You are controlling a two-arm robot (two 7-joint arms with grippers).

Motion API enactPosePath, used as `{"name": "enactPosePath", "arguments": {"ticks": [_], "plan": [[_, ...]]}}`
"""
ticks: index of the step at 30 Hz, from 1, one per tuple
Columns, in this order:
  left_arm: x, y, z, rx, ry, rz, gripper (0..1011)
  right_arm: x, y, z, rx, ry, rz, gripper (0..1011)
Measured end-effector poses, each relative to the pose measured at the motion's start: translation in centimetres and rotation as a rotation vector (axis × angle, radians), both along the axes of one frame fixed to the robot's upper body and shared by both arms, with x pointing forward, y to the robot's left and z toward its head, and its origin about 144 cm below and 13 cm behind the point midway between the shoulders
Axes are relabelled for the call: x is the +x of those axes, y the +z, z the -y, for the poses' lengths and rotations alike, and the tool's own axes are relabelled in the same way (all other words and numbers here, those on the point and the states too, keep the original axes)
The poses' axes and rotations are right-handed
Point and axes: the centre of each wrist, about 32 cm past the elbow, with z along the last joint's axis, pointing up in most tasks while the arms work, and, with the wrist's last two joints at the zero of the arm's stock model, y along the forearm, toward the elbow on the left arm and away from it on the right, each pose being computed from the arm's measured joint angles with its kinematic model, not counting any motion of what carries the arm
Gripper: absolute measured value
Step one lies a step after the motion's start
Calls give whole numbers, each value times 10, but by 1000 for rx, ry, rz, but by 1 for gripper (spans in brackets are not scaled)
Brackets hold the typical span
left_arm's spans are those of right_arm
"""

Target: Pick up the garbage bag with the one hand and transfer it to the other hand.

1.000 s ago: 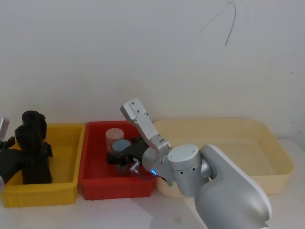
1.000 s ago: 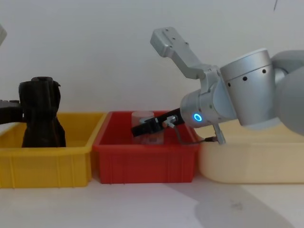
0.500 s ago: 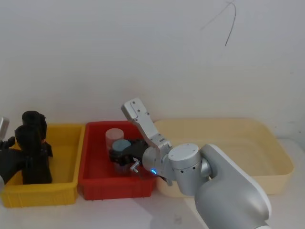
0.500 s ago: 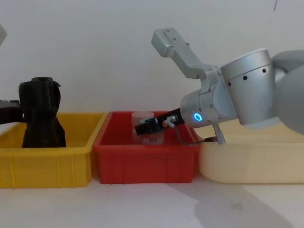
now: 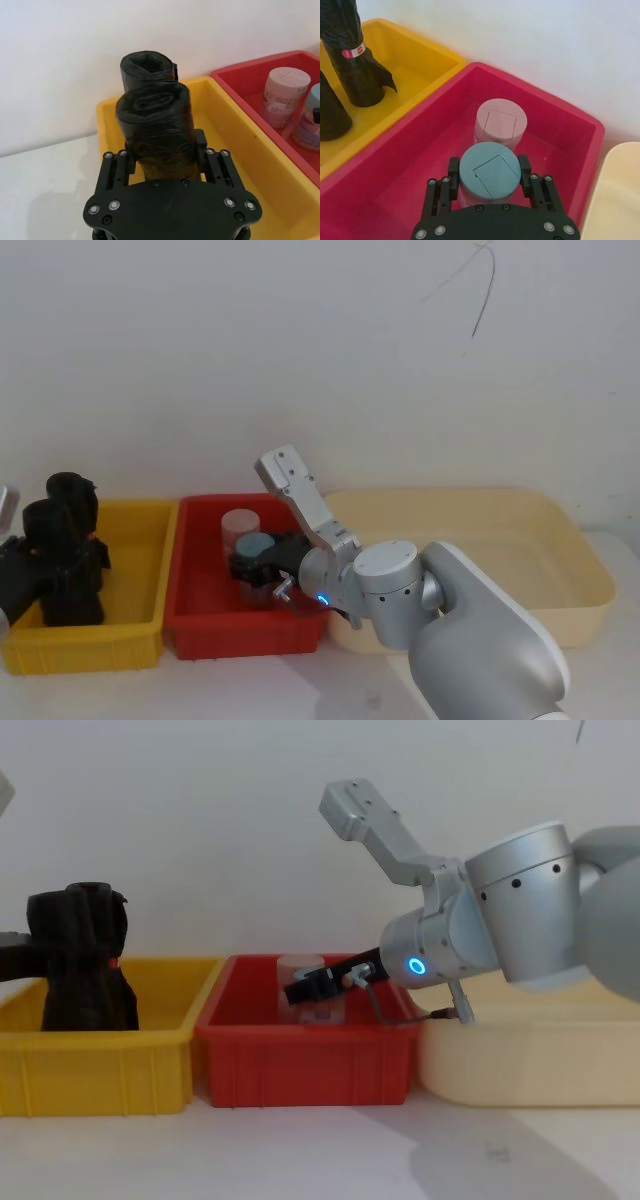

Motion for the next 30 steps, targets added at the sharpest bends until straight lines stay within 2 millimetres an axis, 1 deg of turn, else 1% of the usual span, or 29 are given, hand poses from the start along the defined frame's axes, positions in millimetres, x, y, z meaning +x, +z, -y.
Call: {"name": "enactPosePath", "arguments": {"ticks": [3, 9, 30], "plan": [[0, 0, 0, 0, 0, 0, 614, 0, 0, 0, 1, 0, -1, 683], [0, 0, 0, 0, 0, 0, 567, 0, 0, 0, 1, 1, -1, 683], [0, 0, 0, 0, 0, 0, 464, 0, 0, 1, 4, 0, 0, 683]]}}
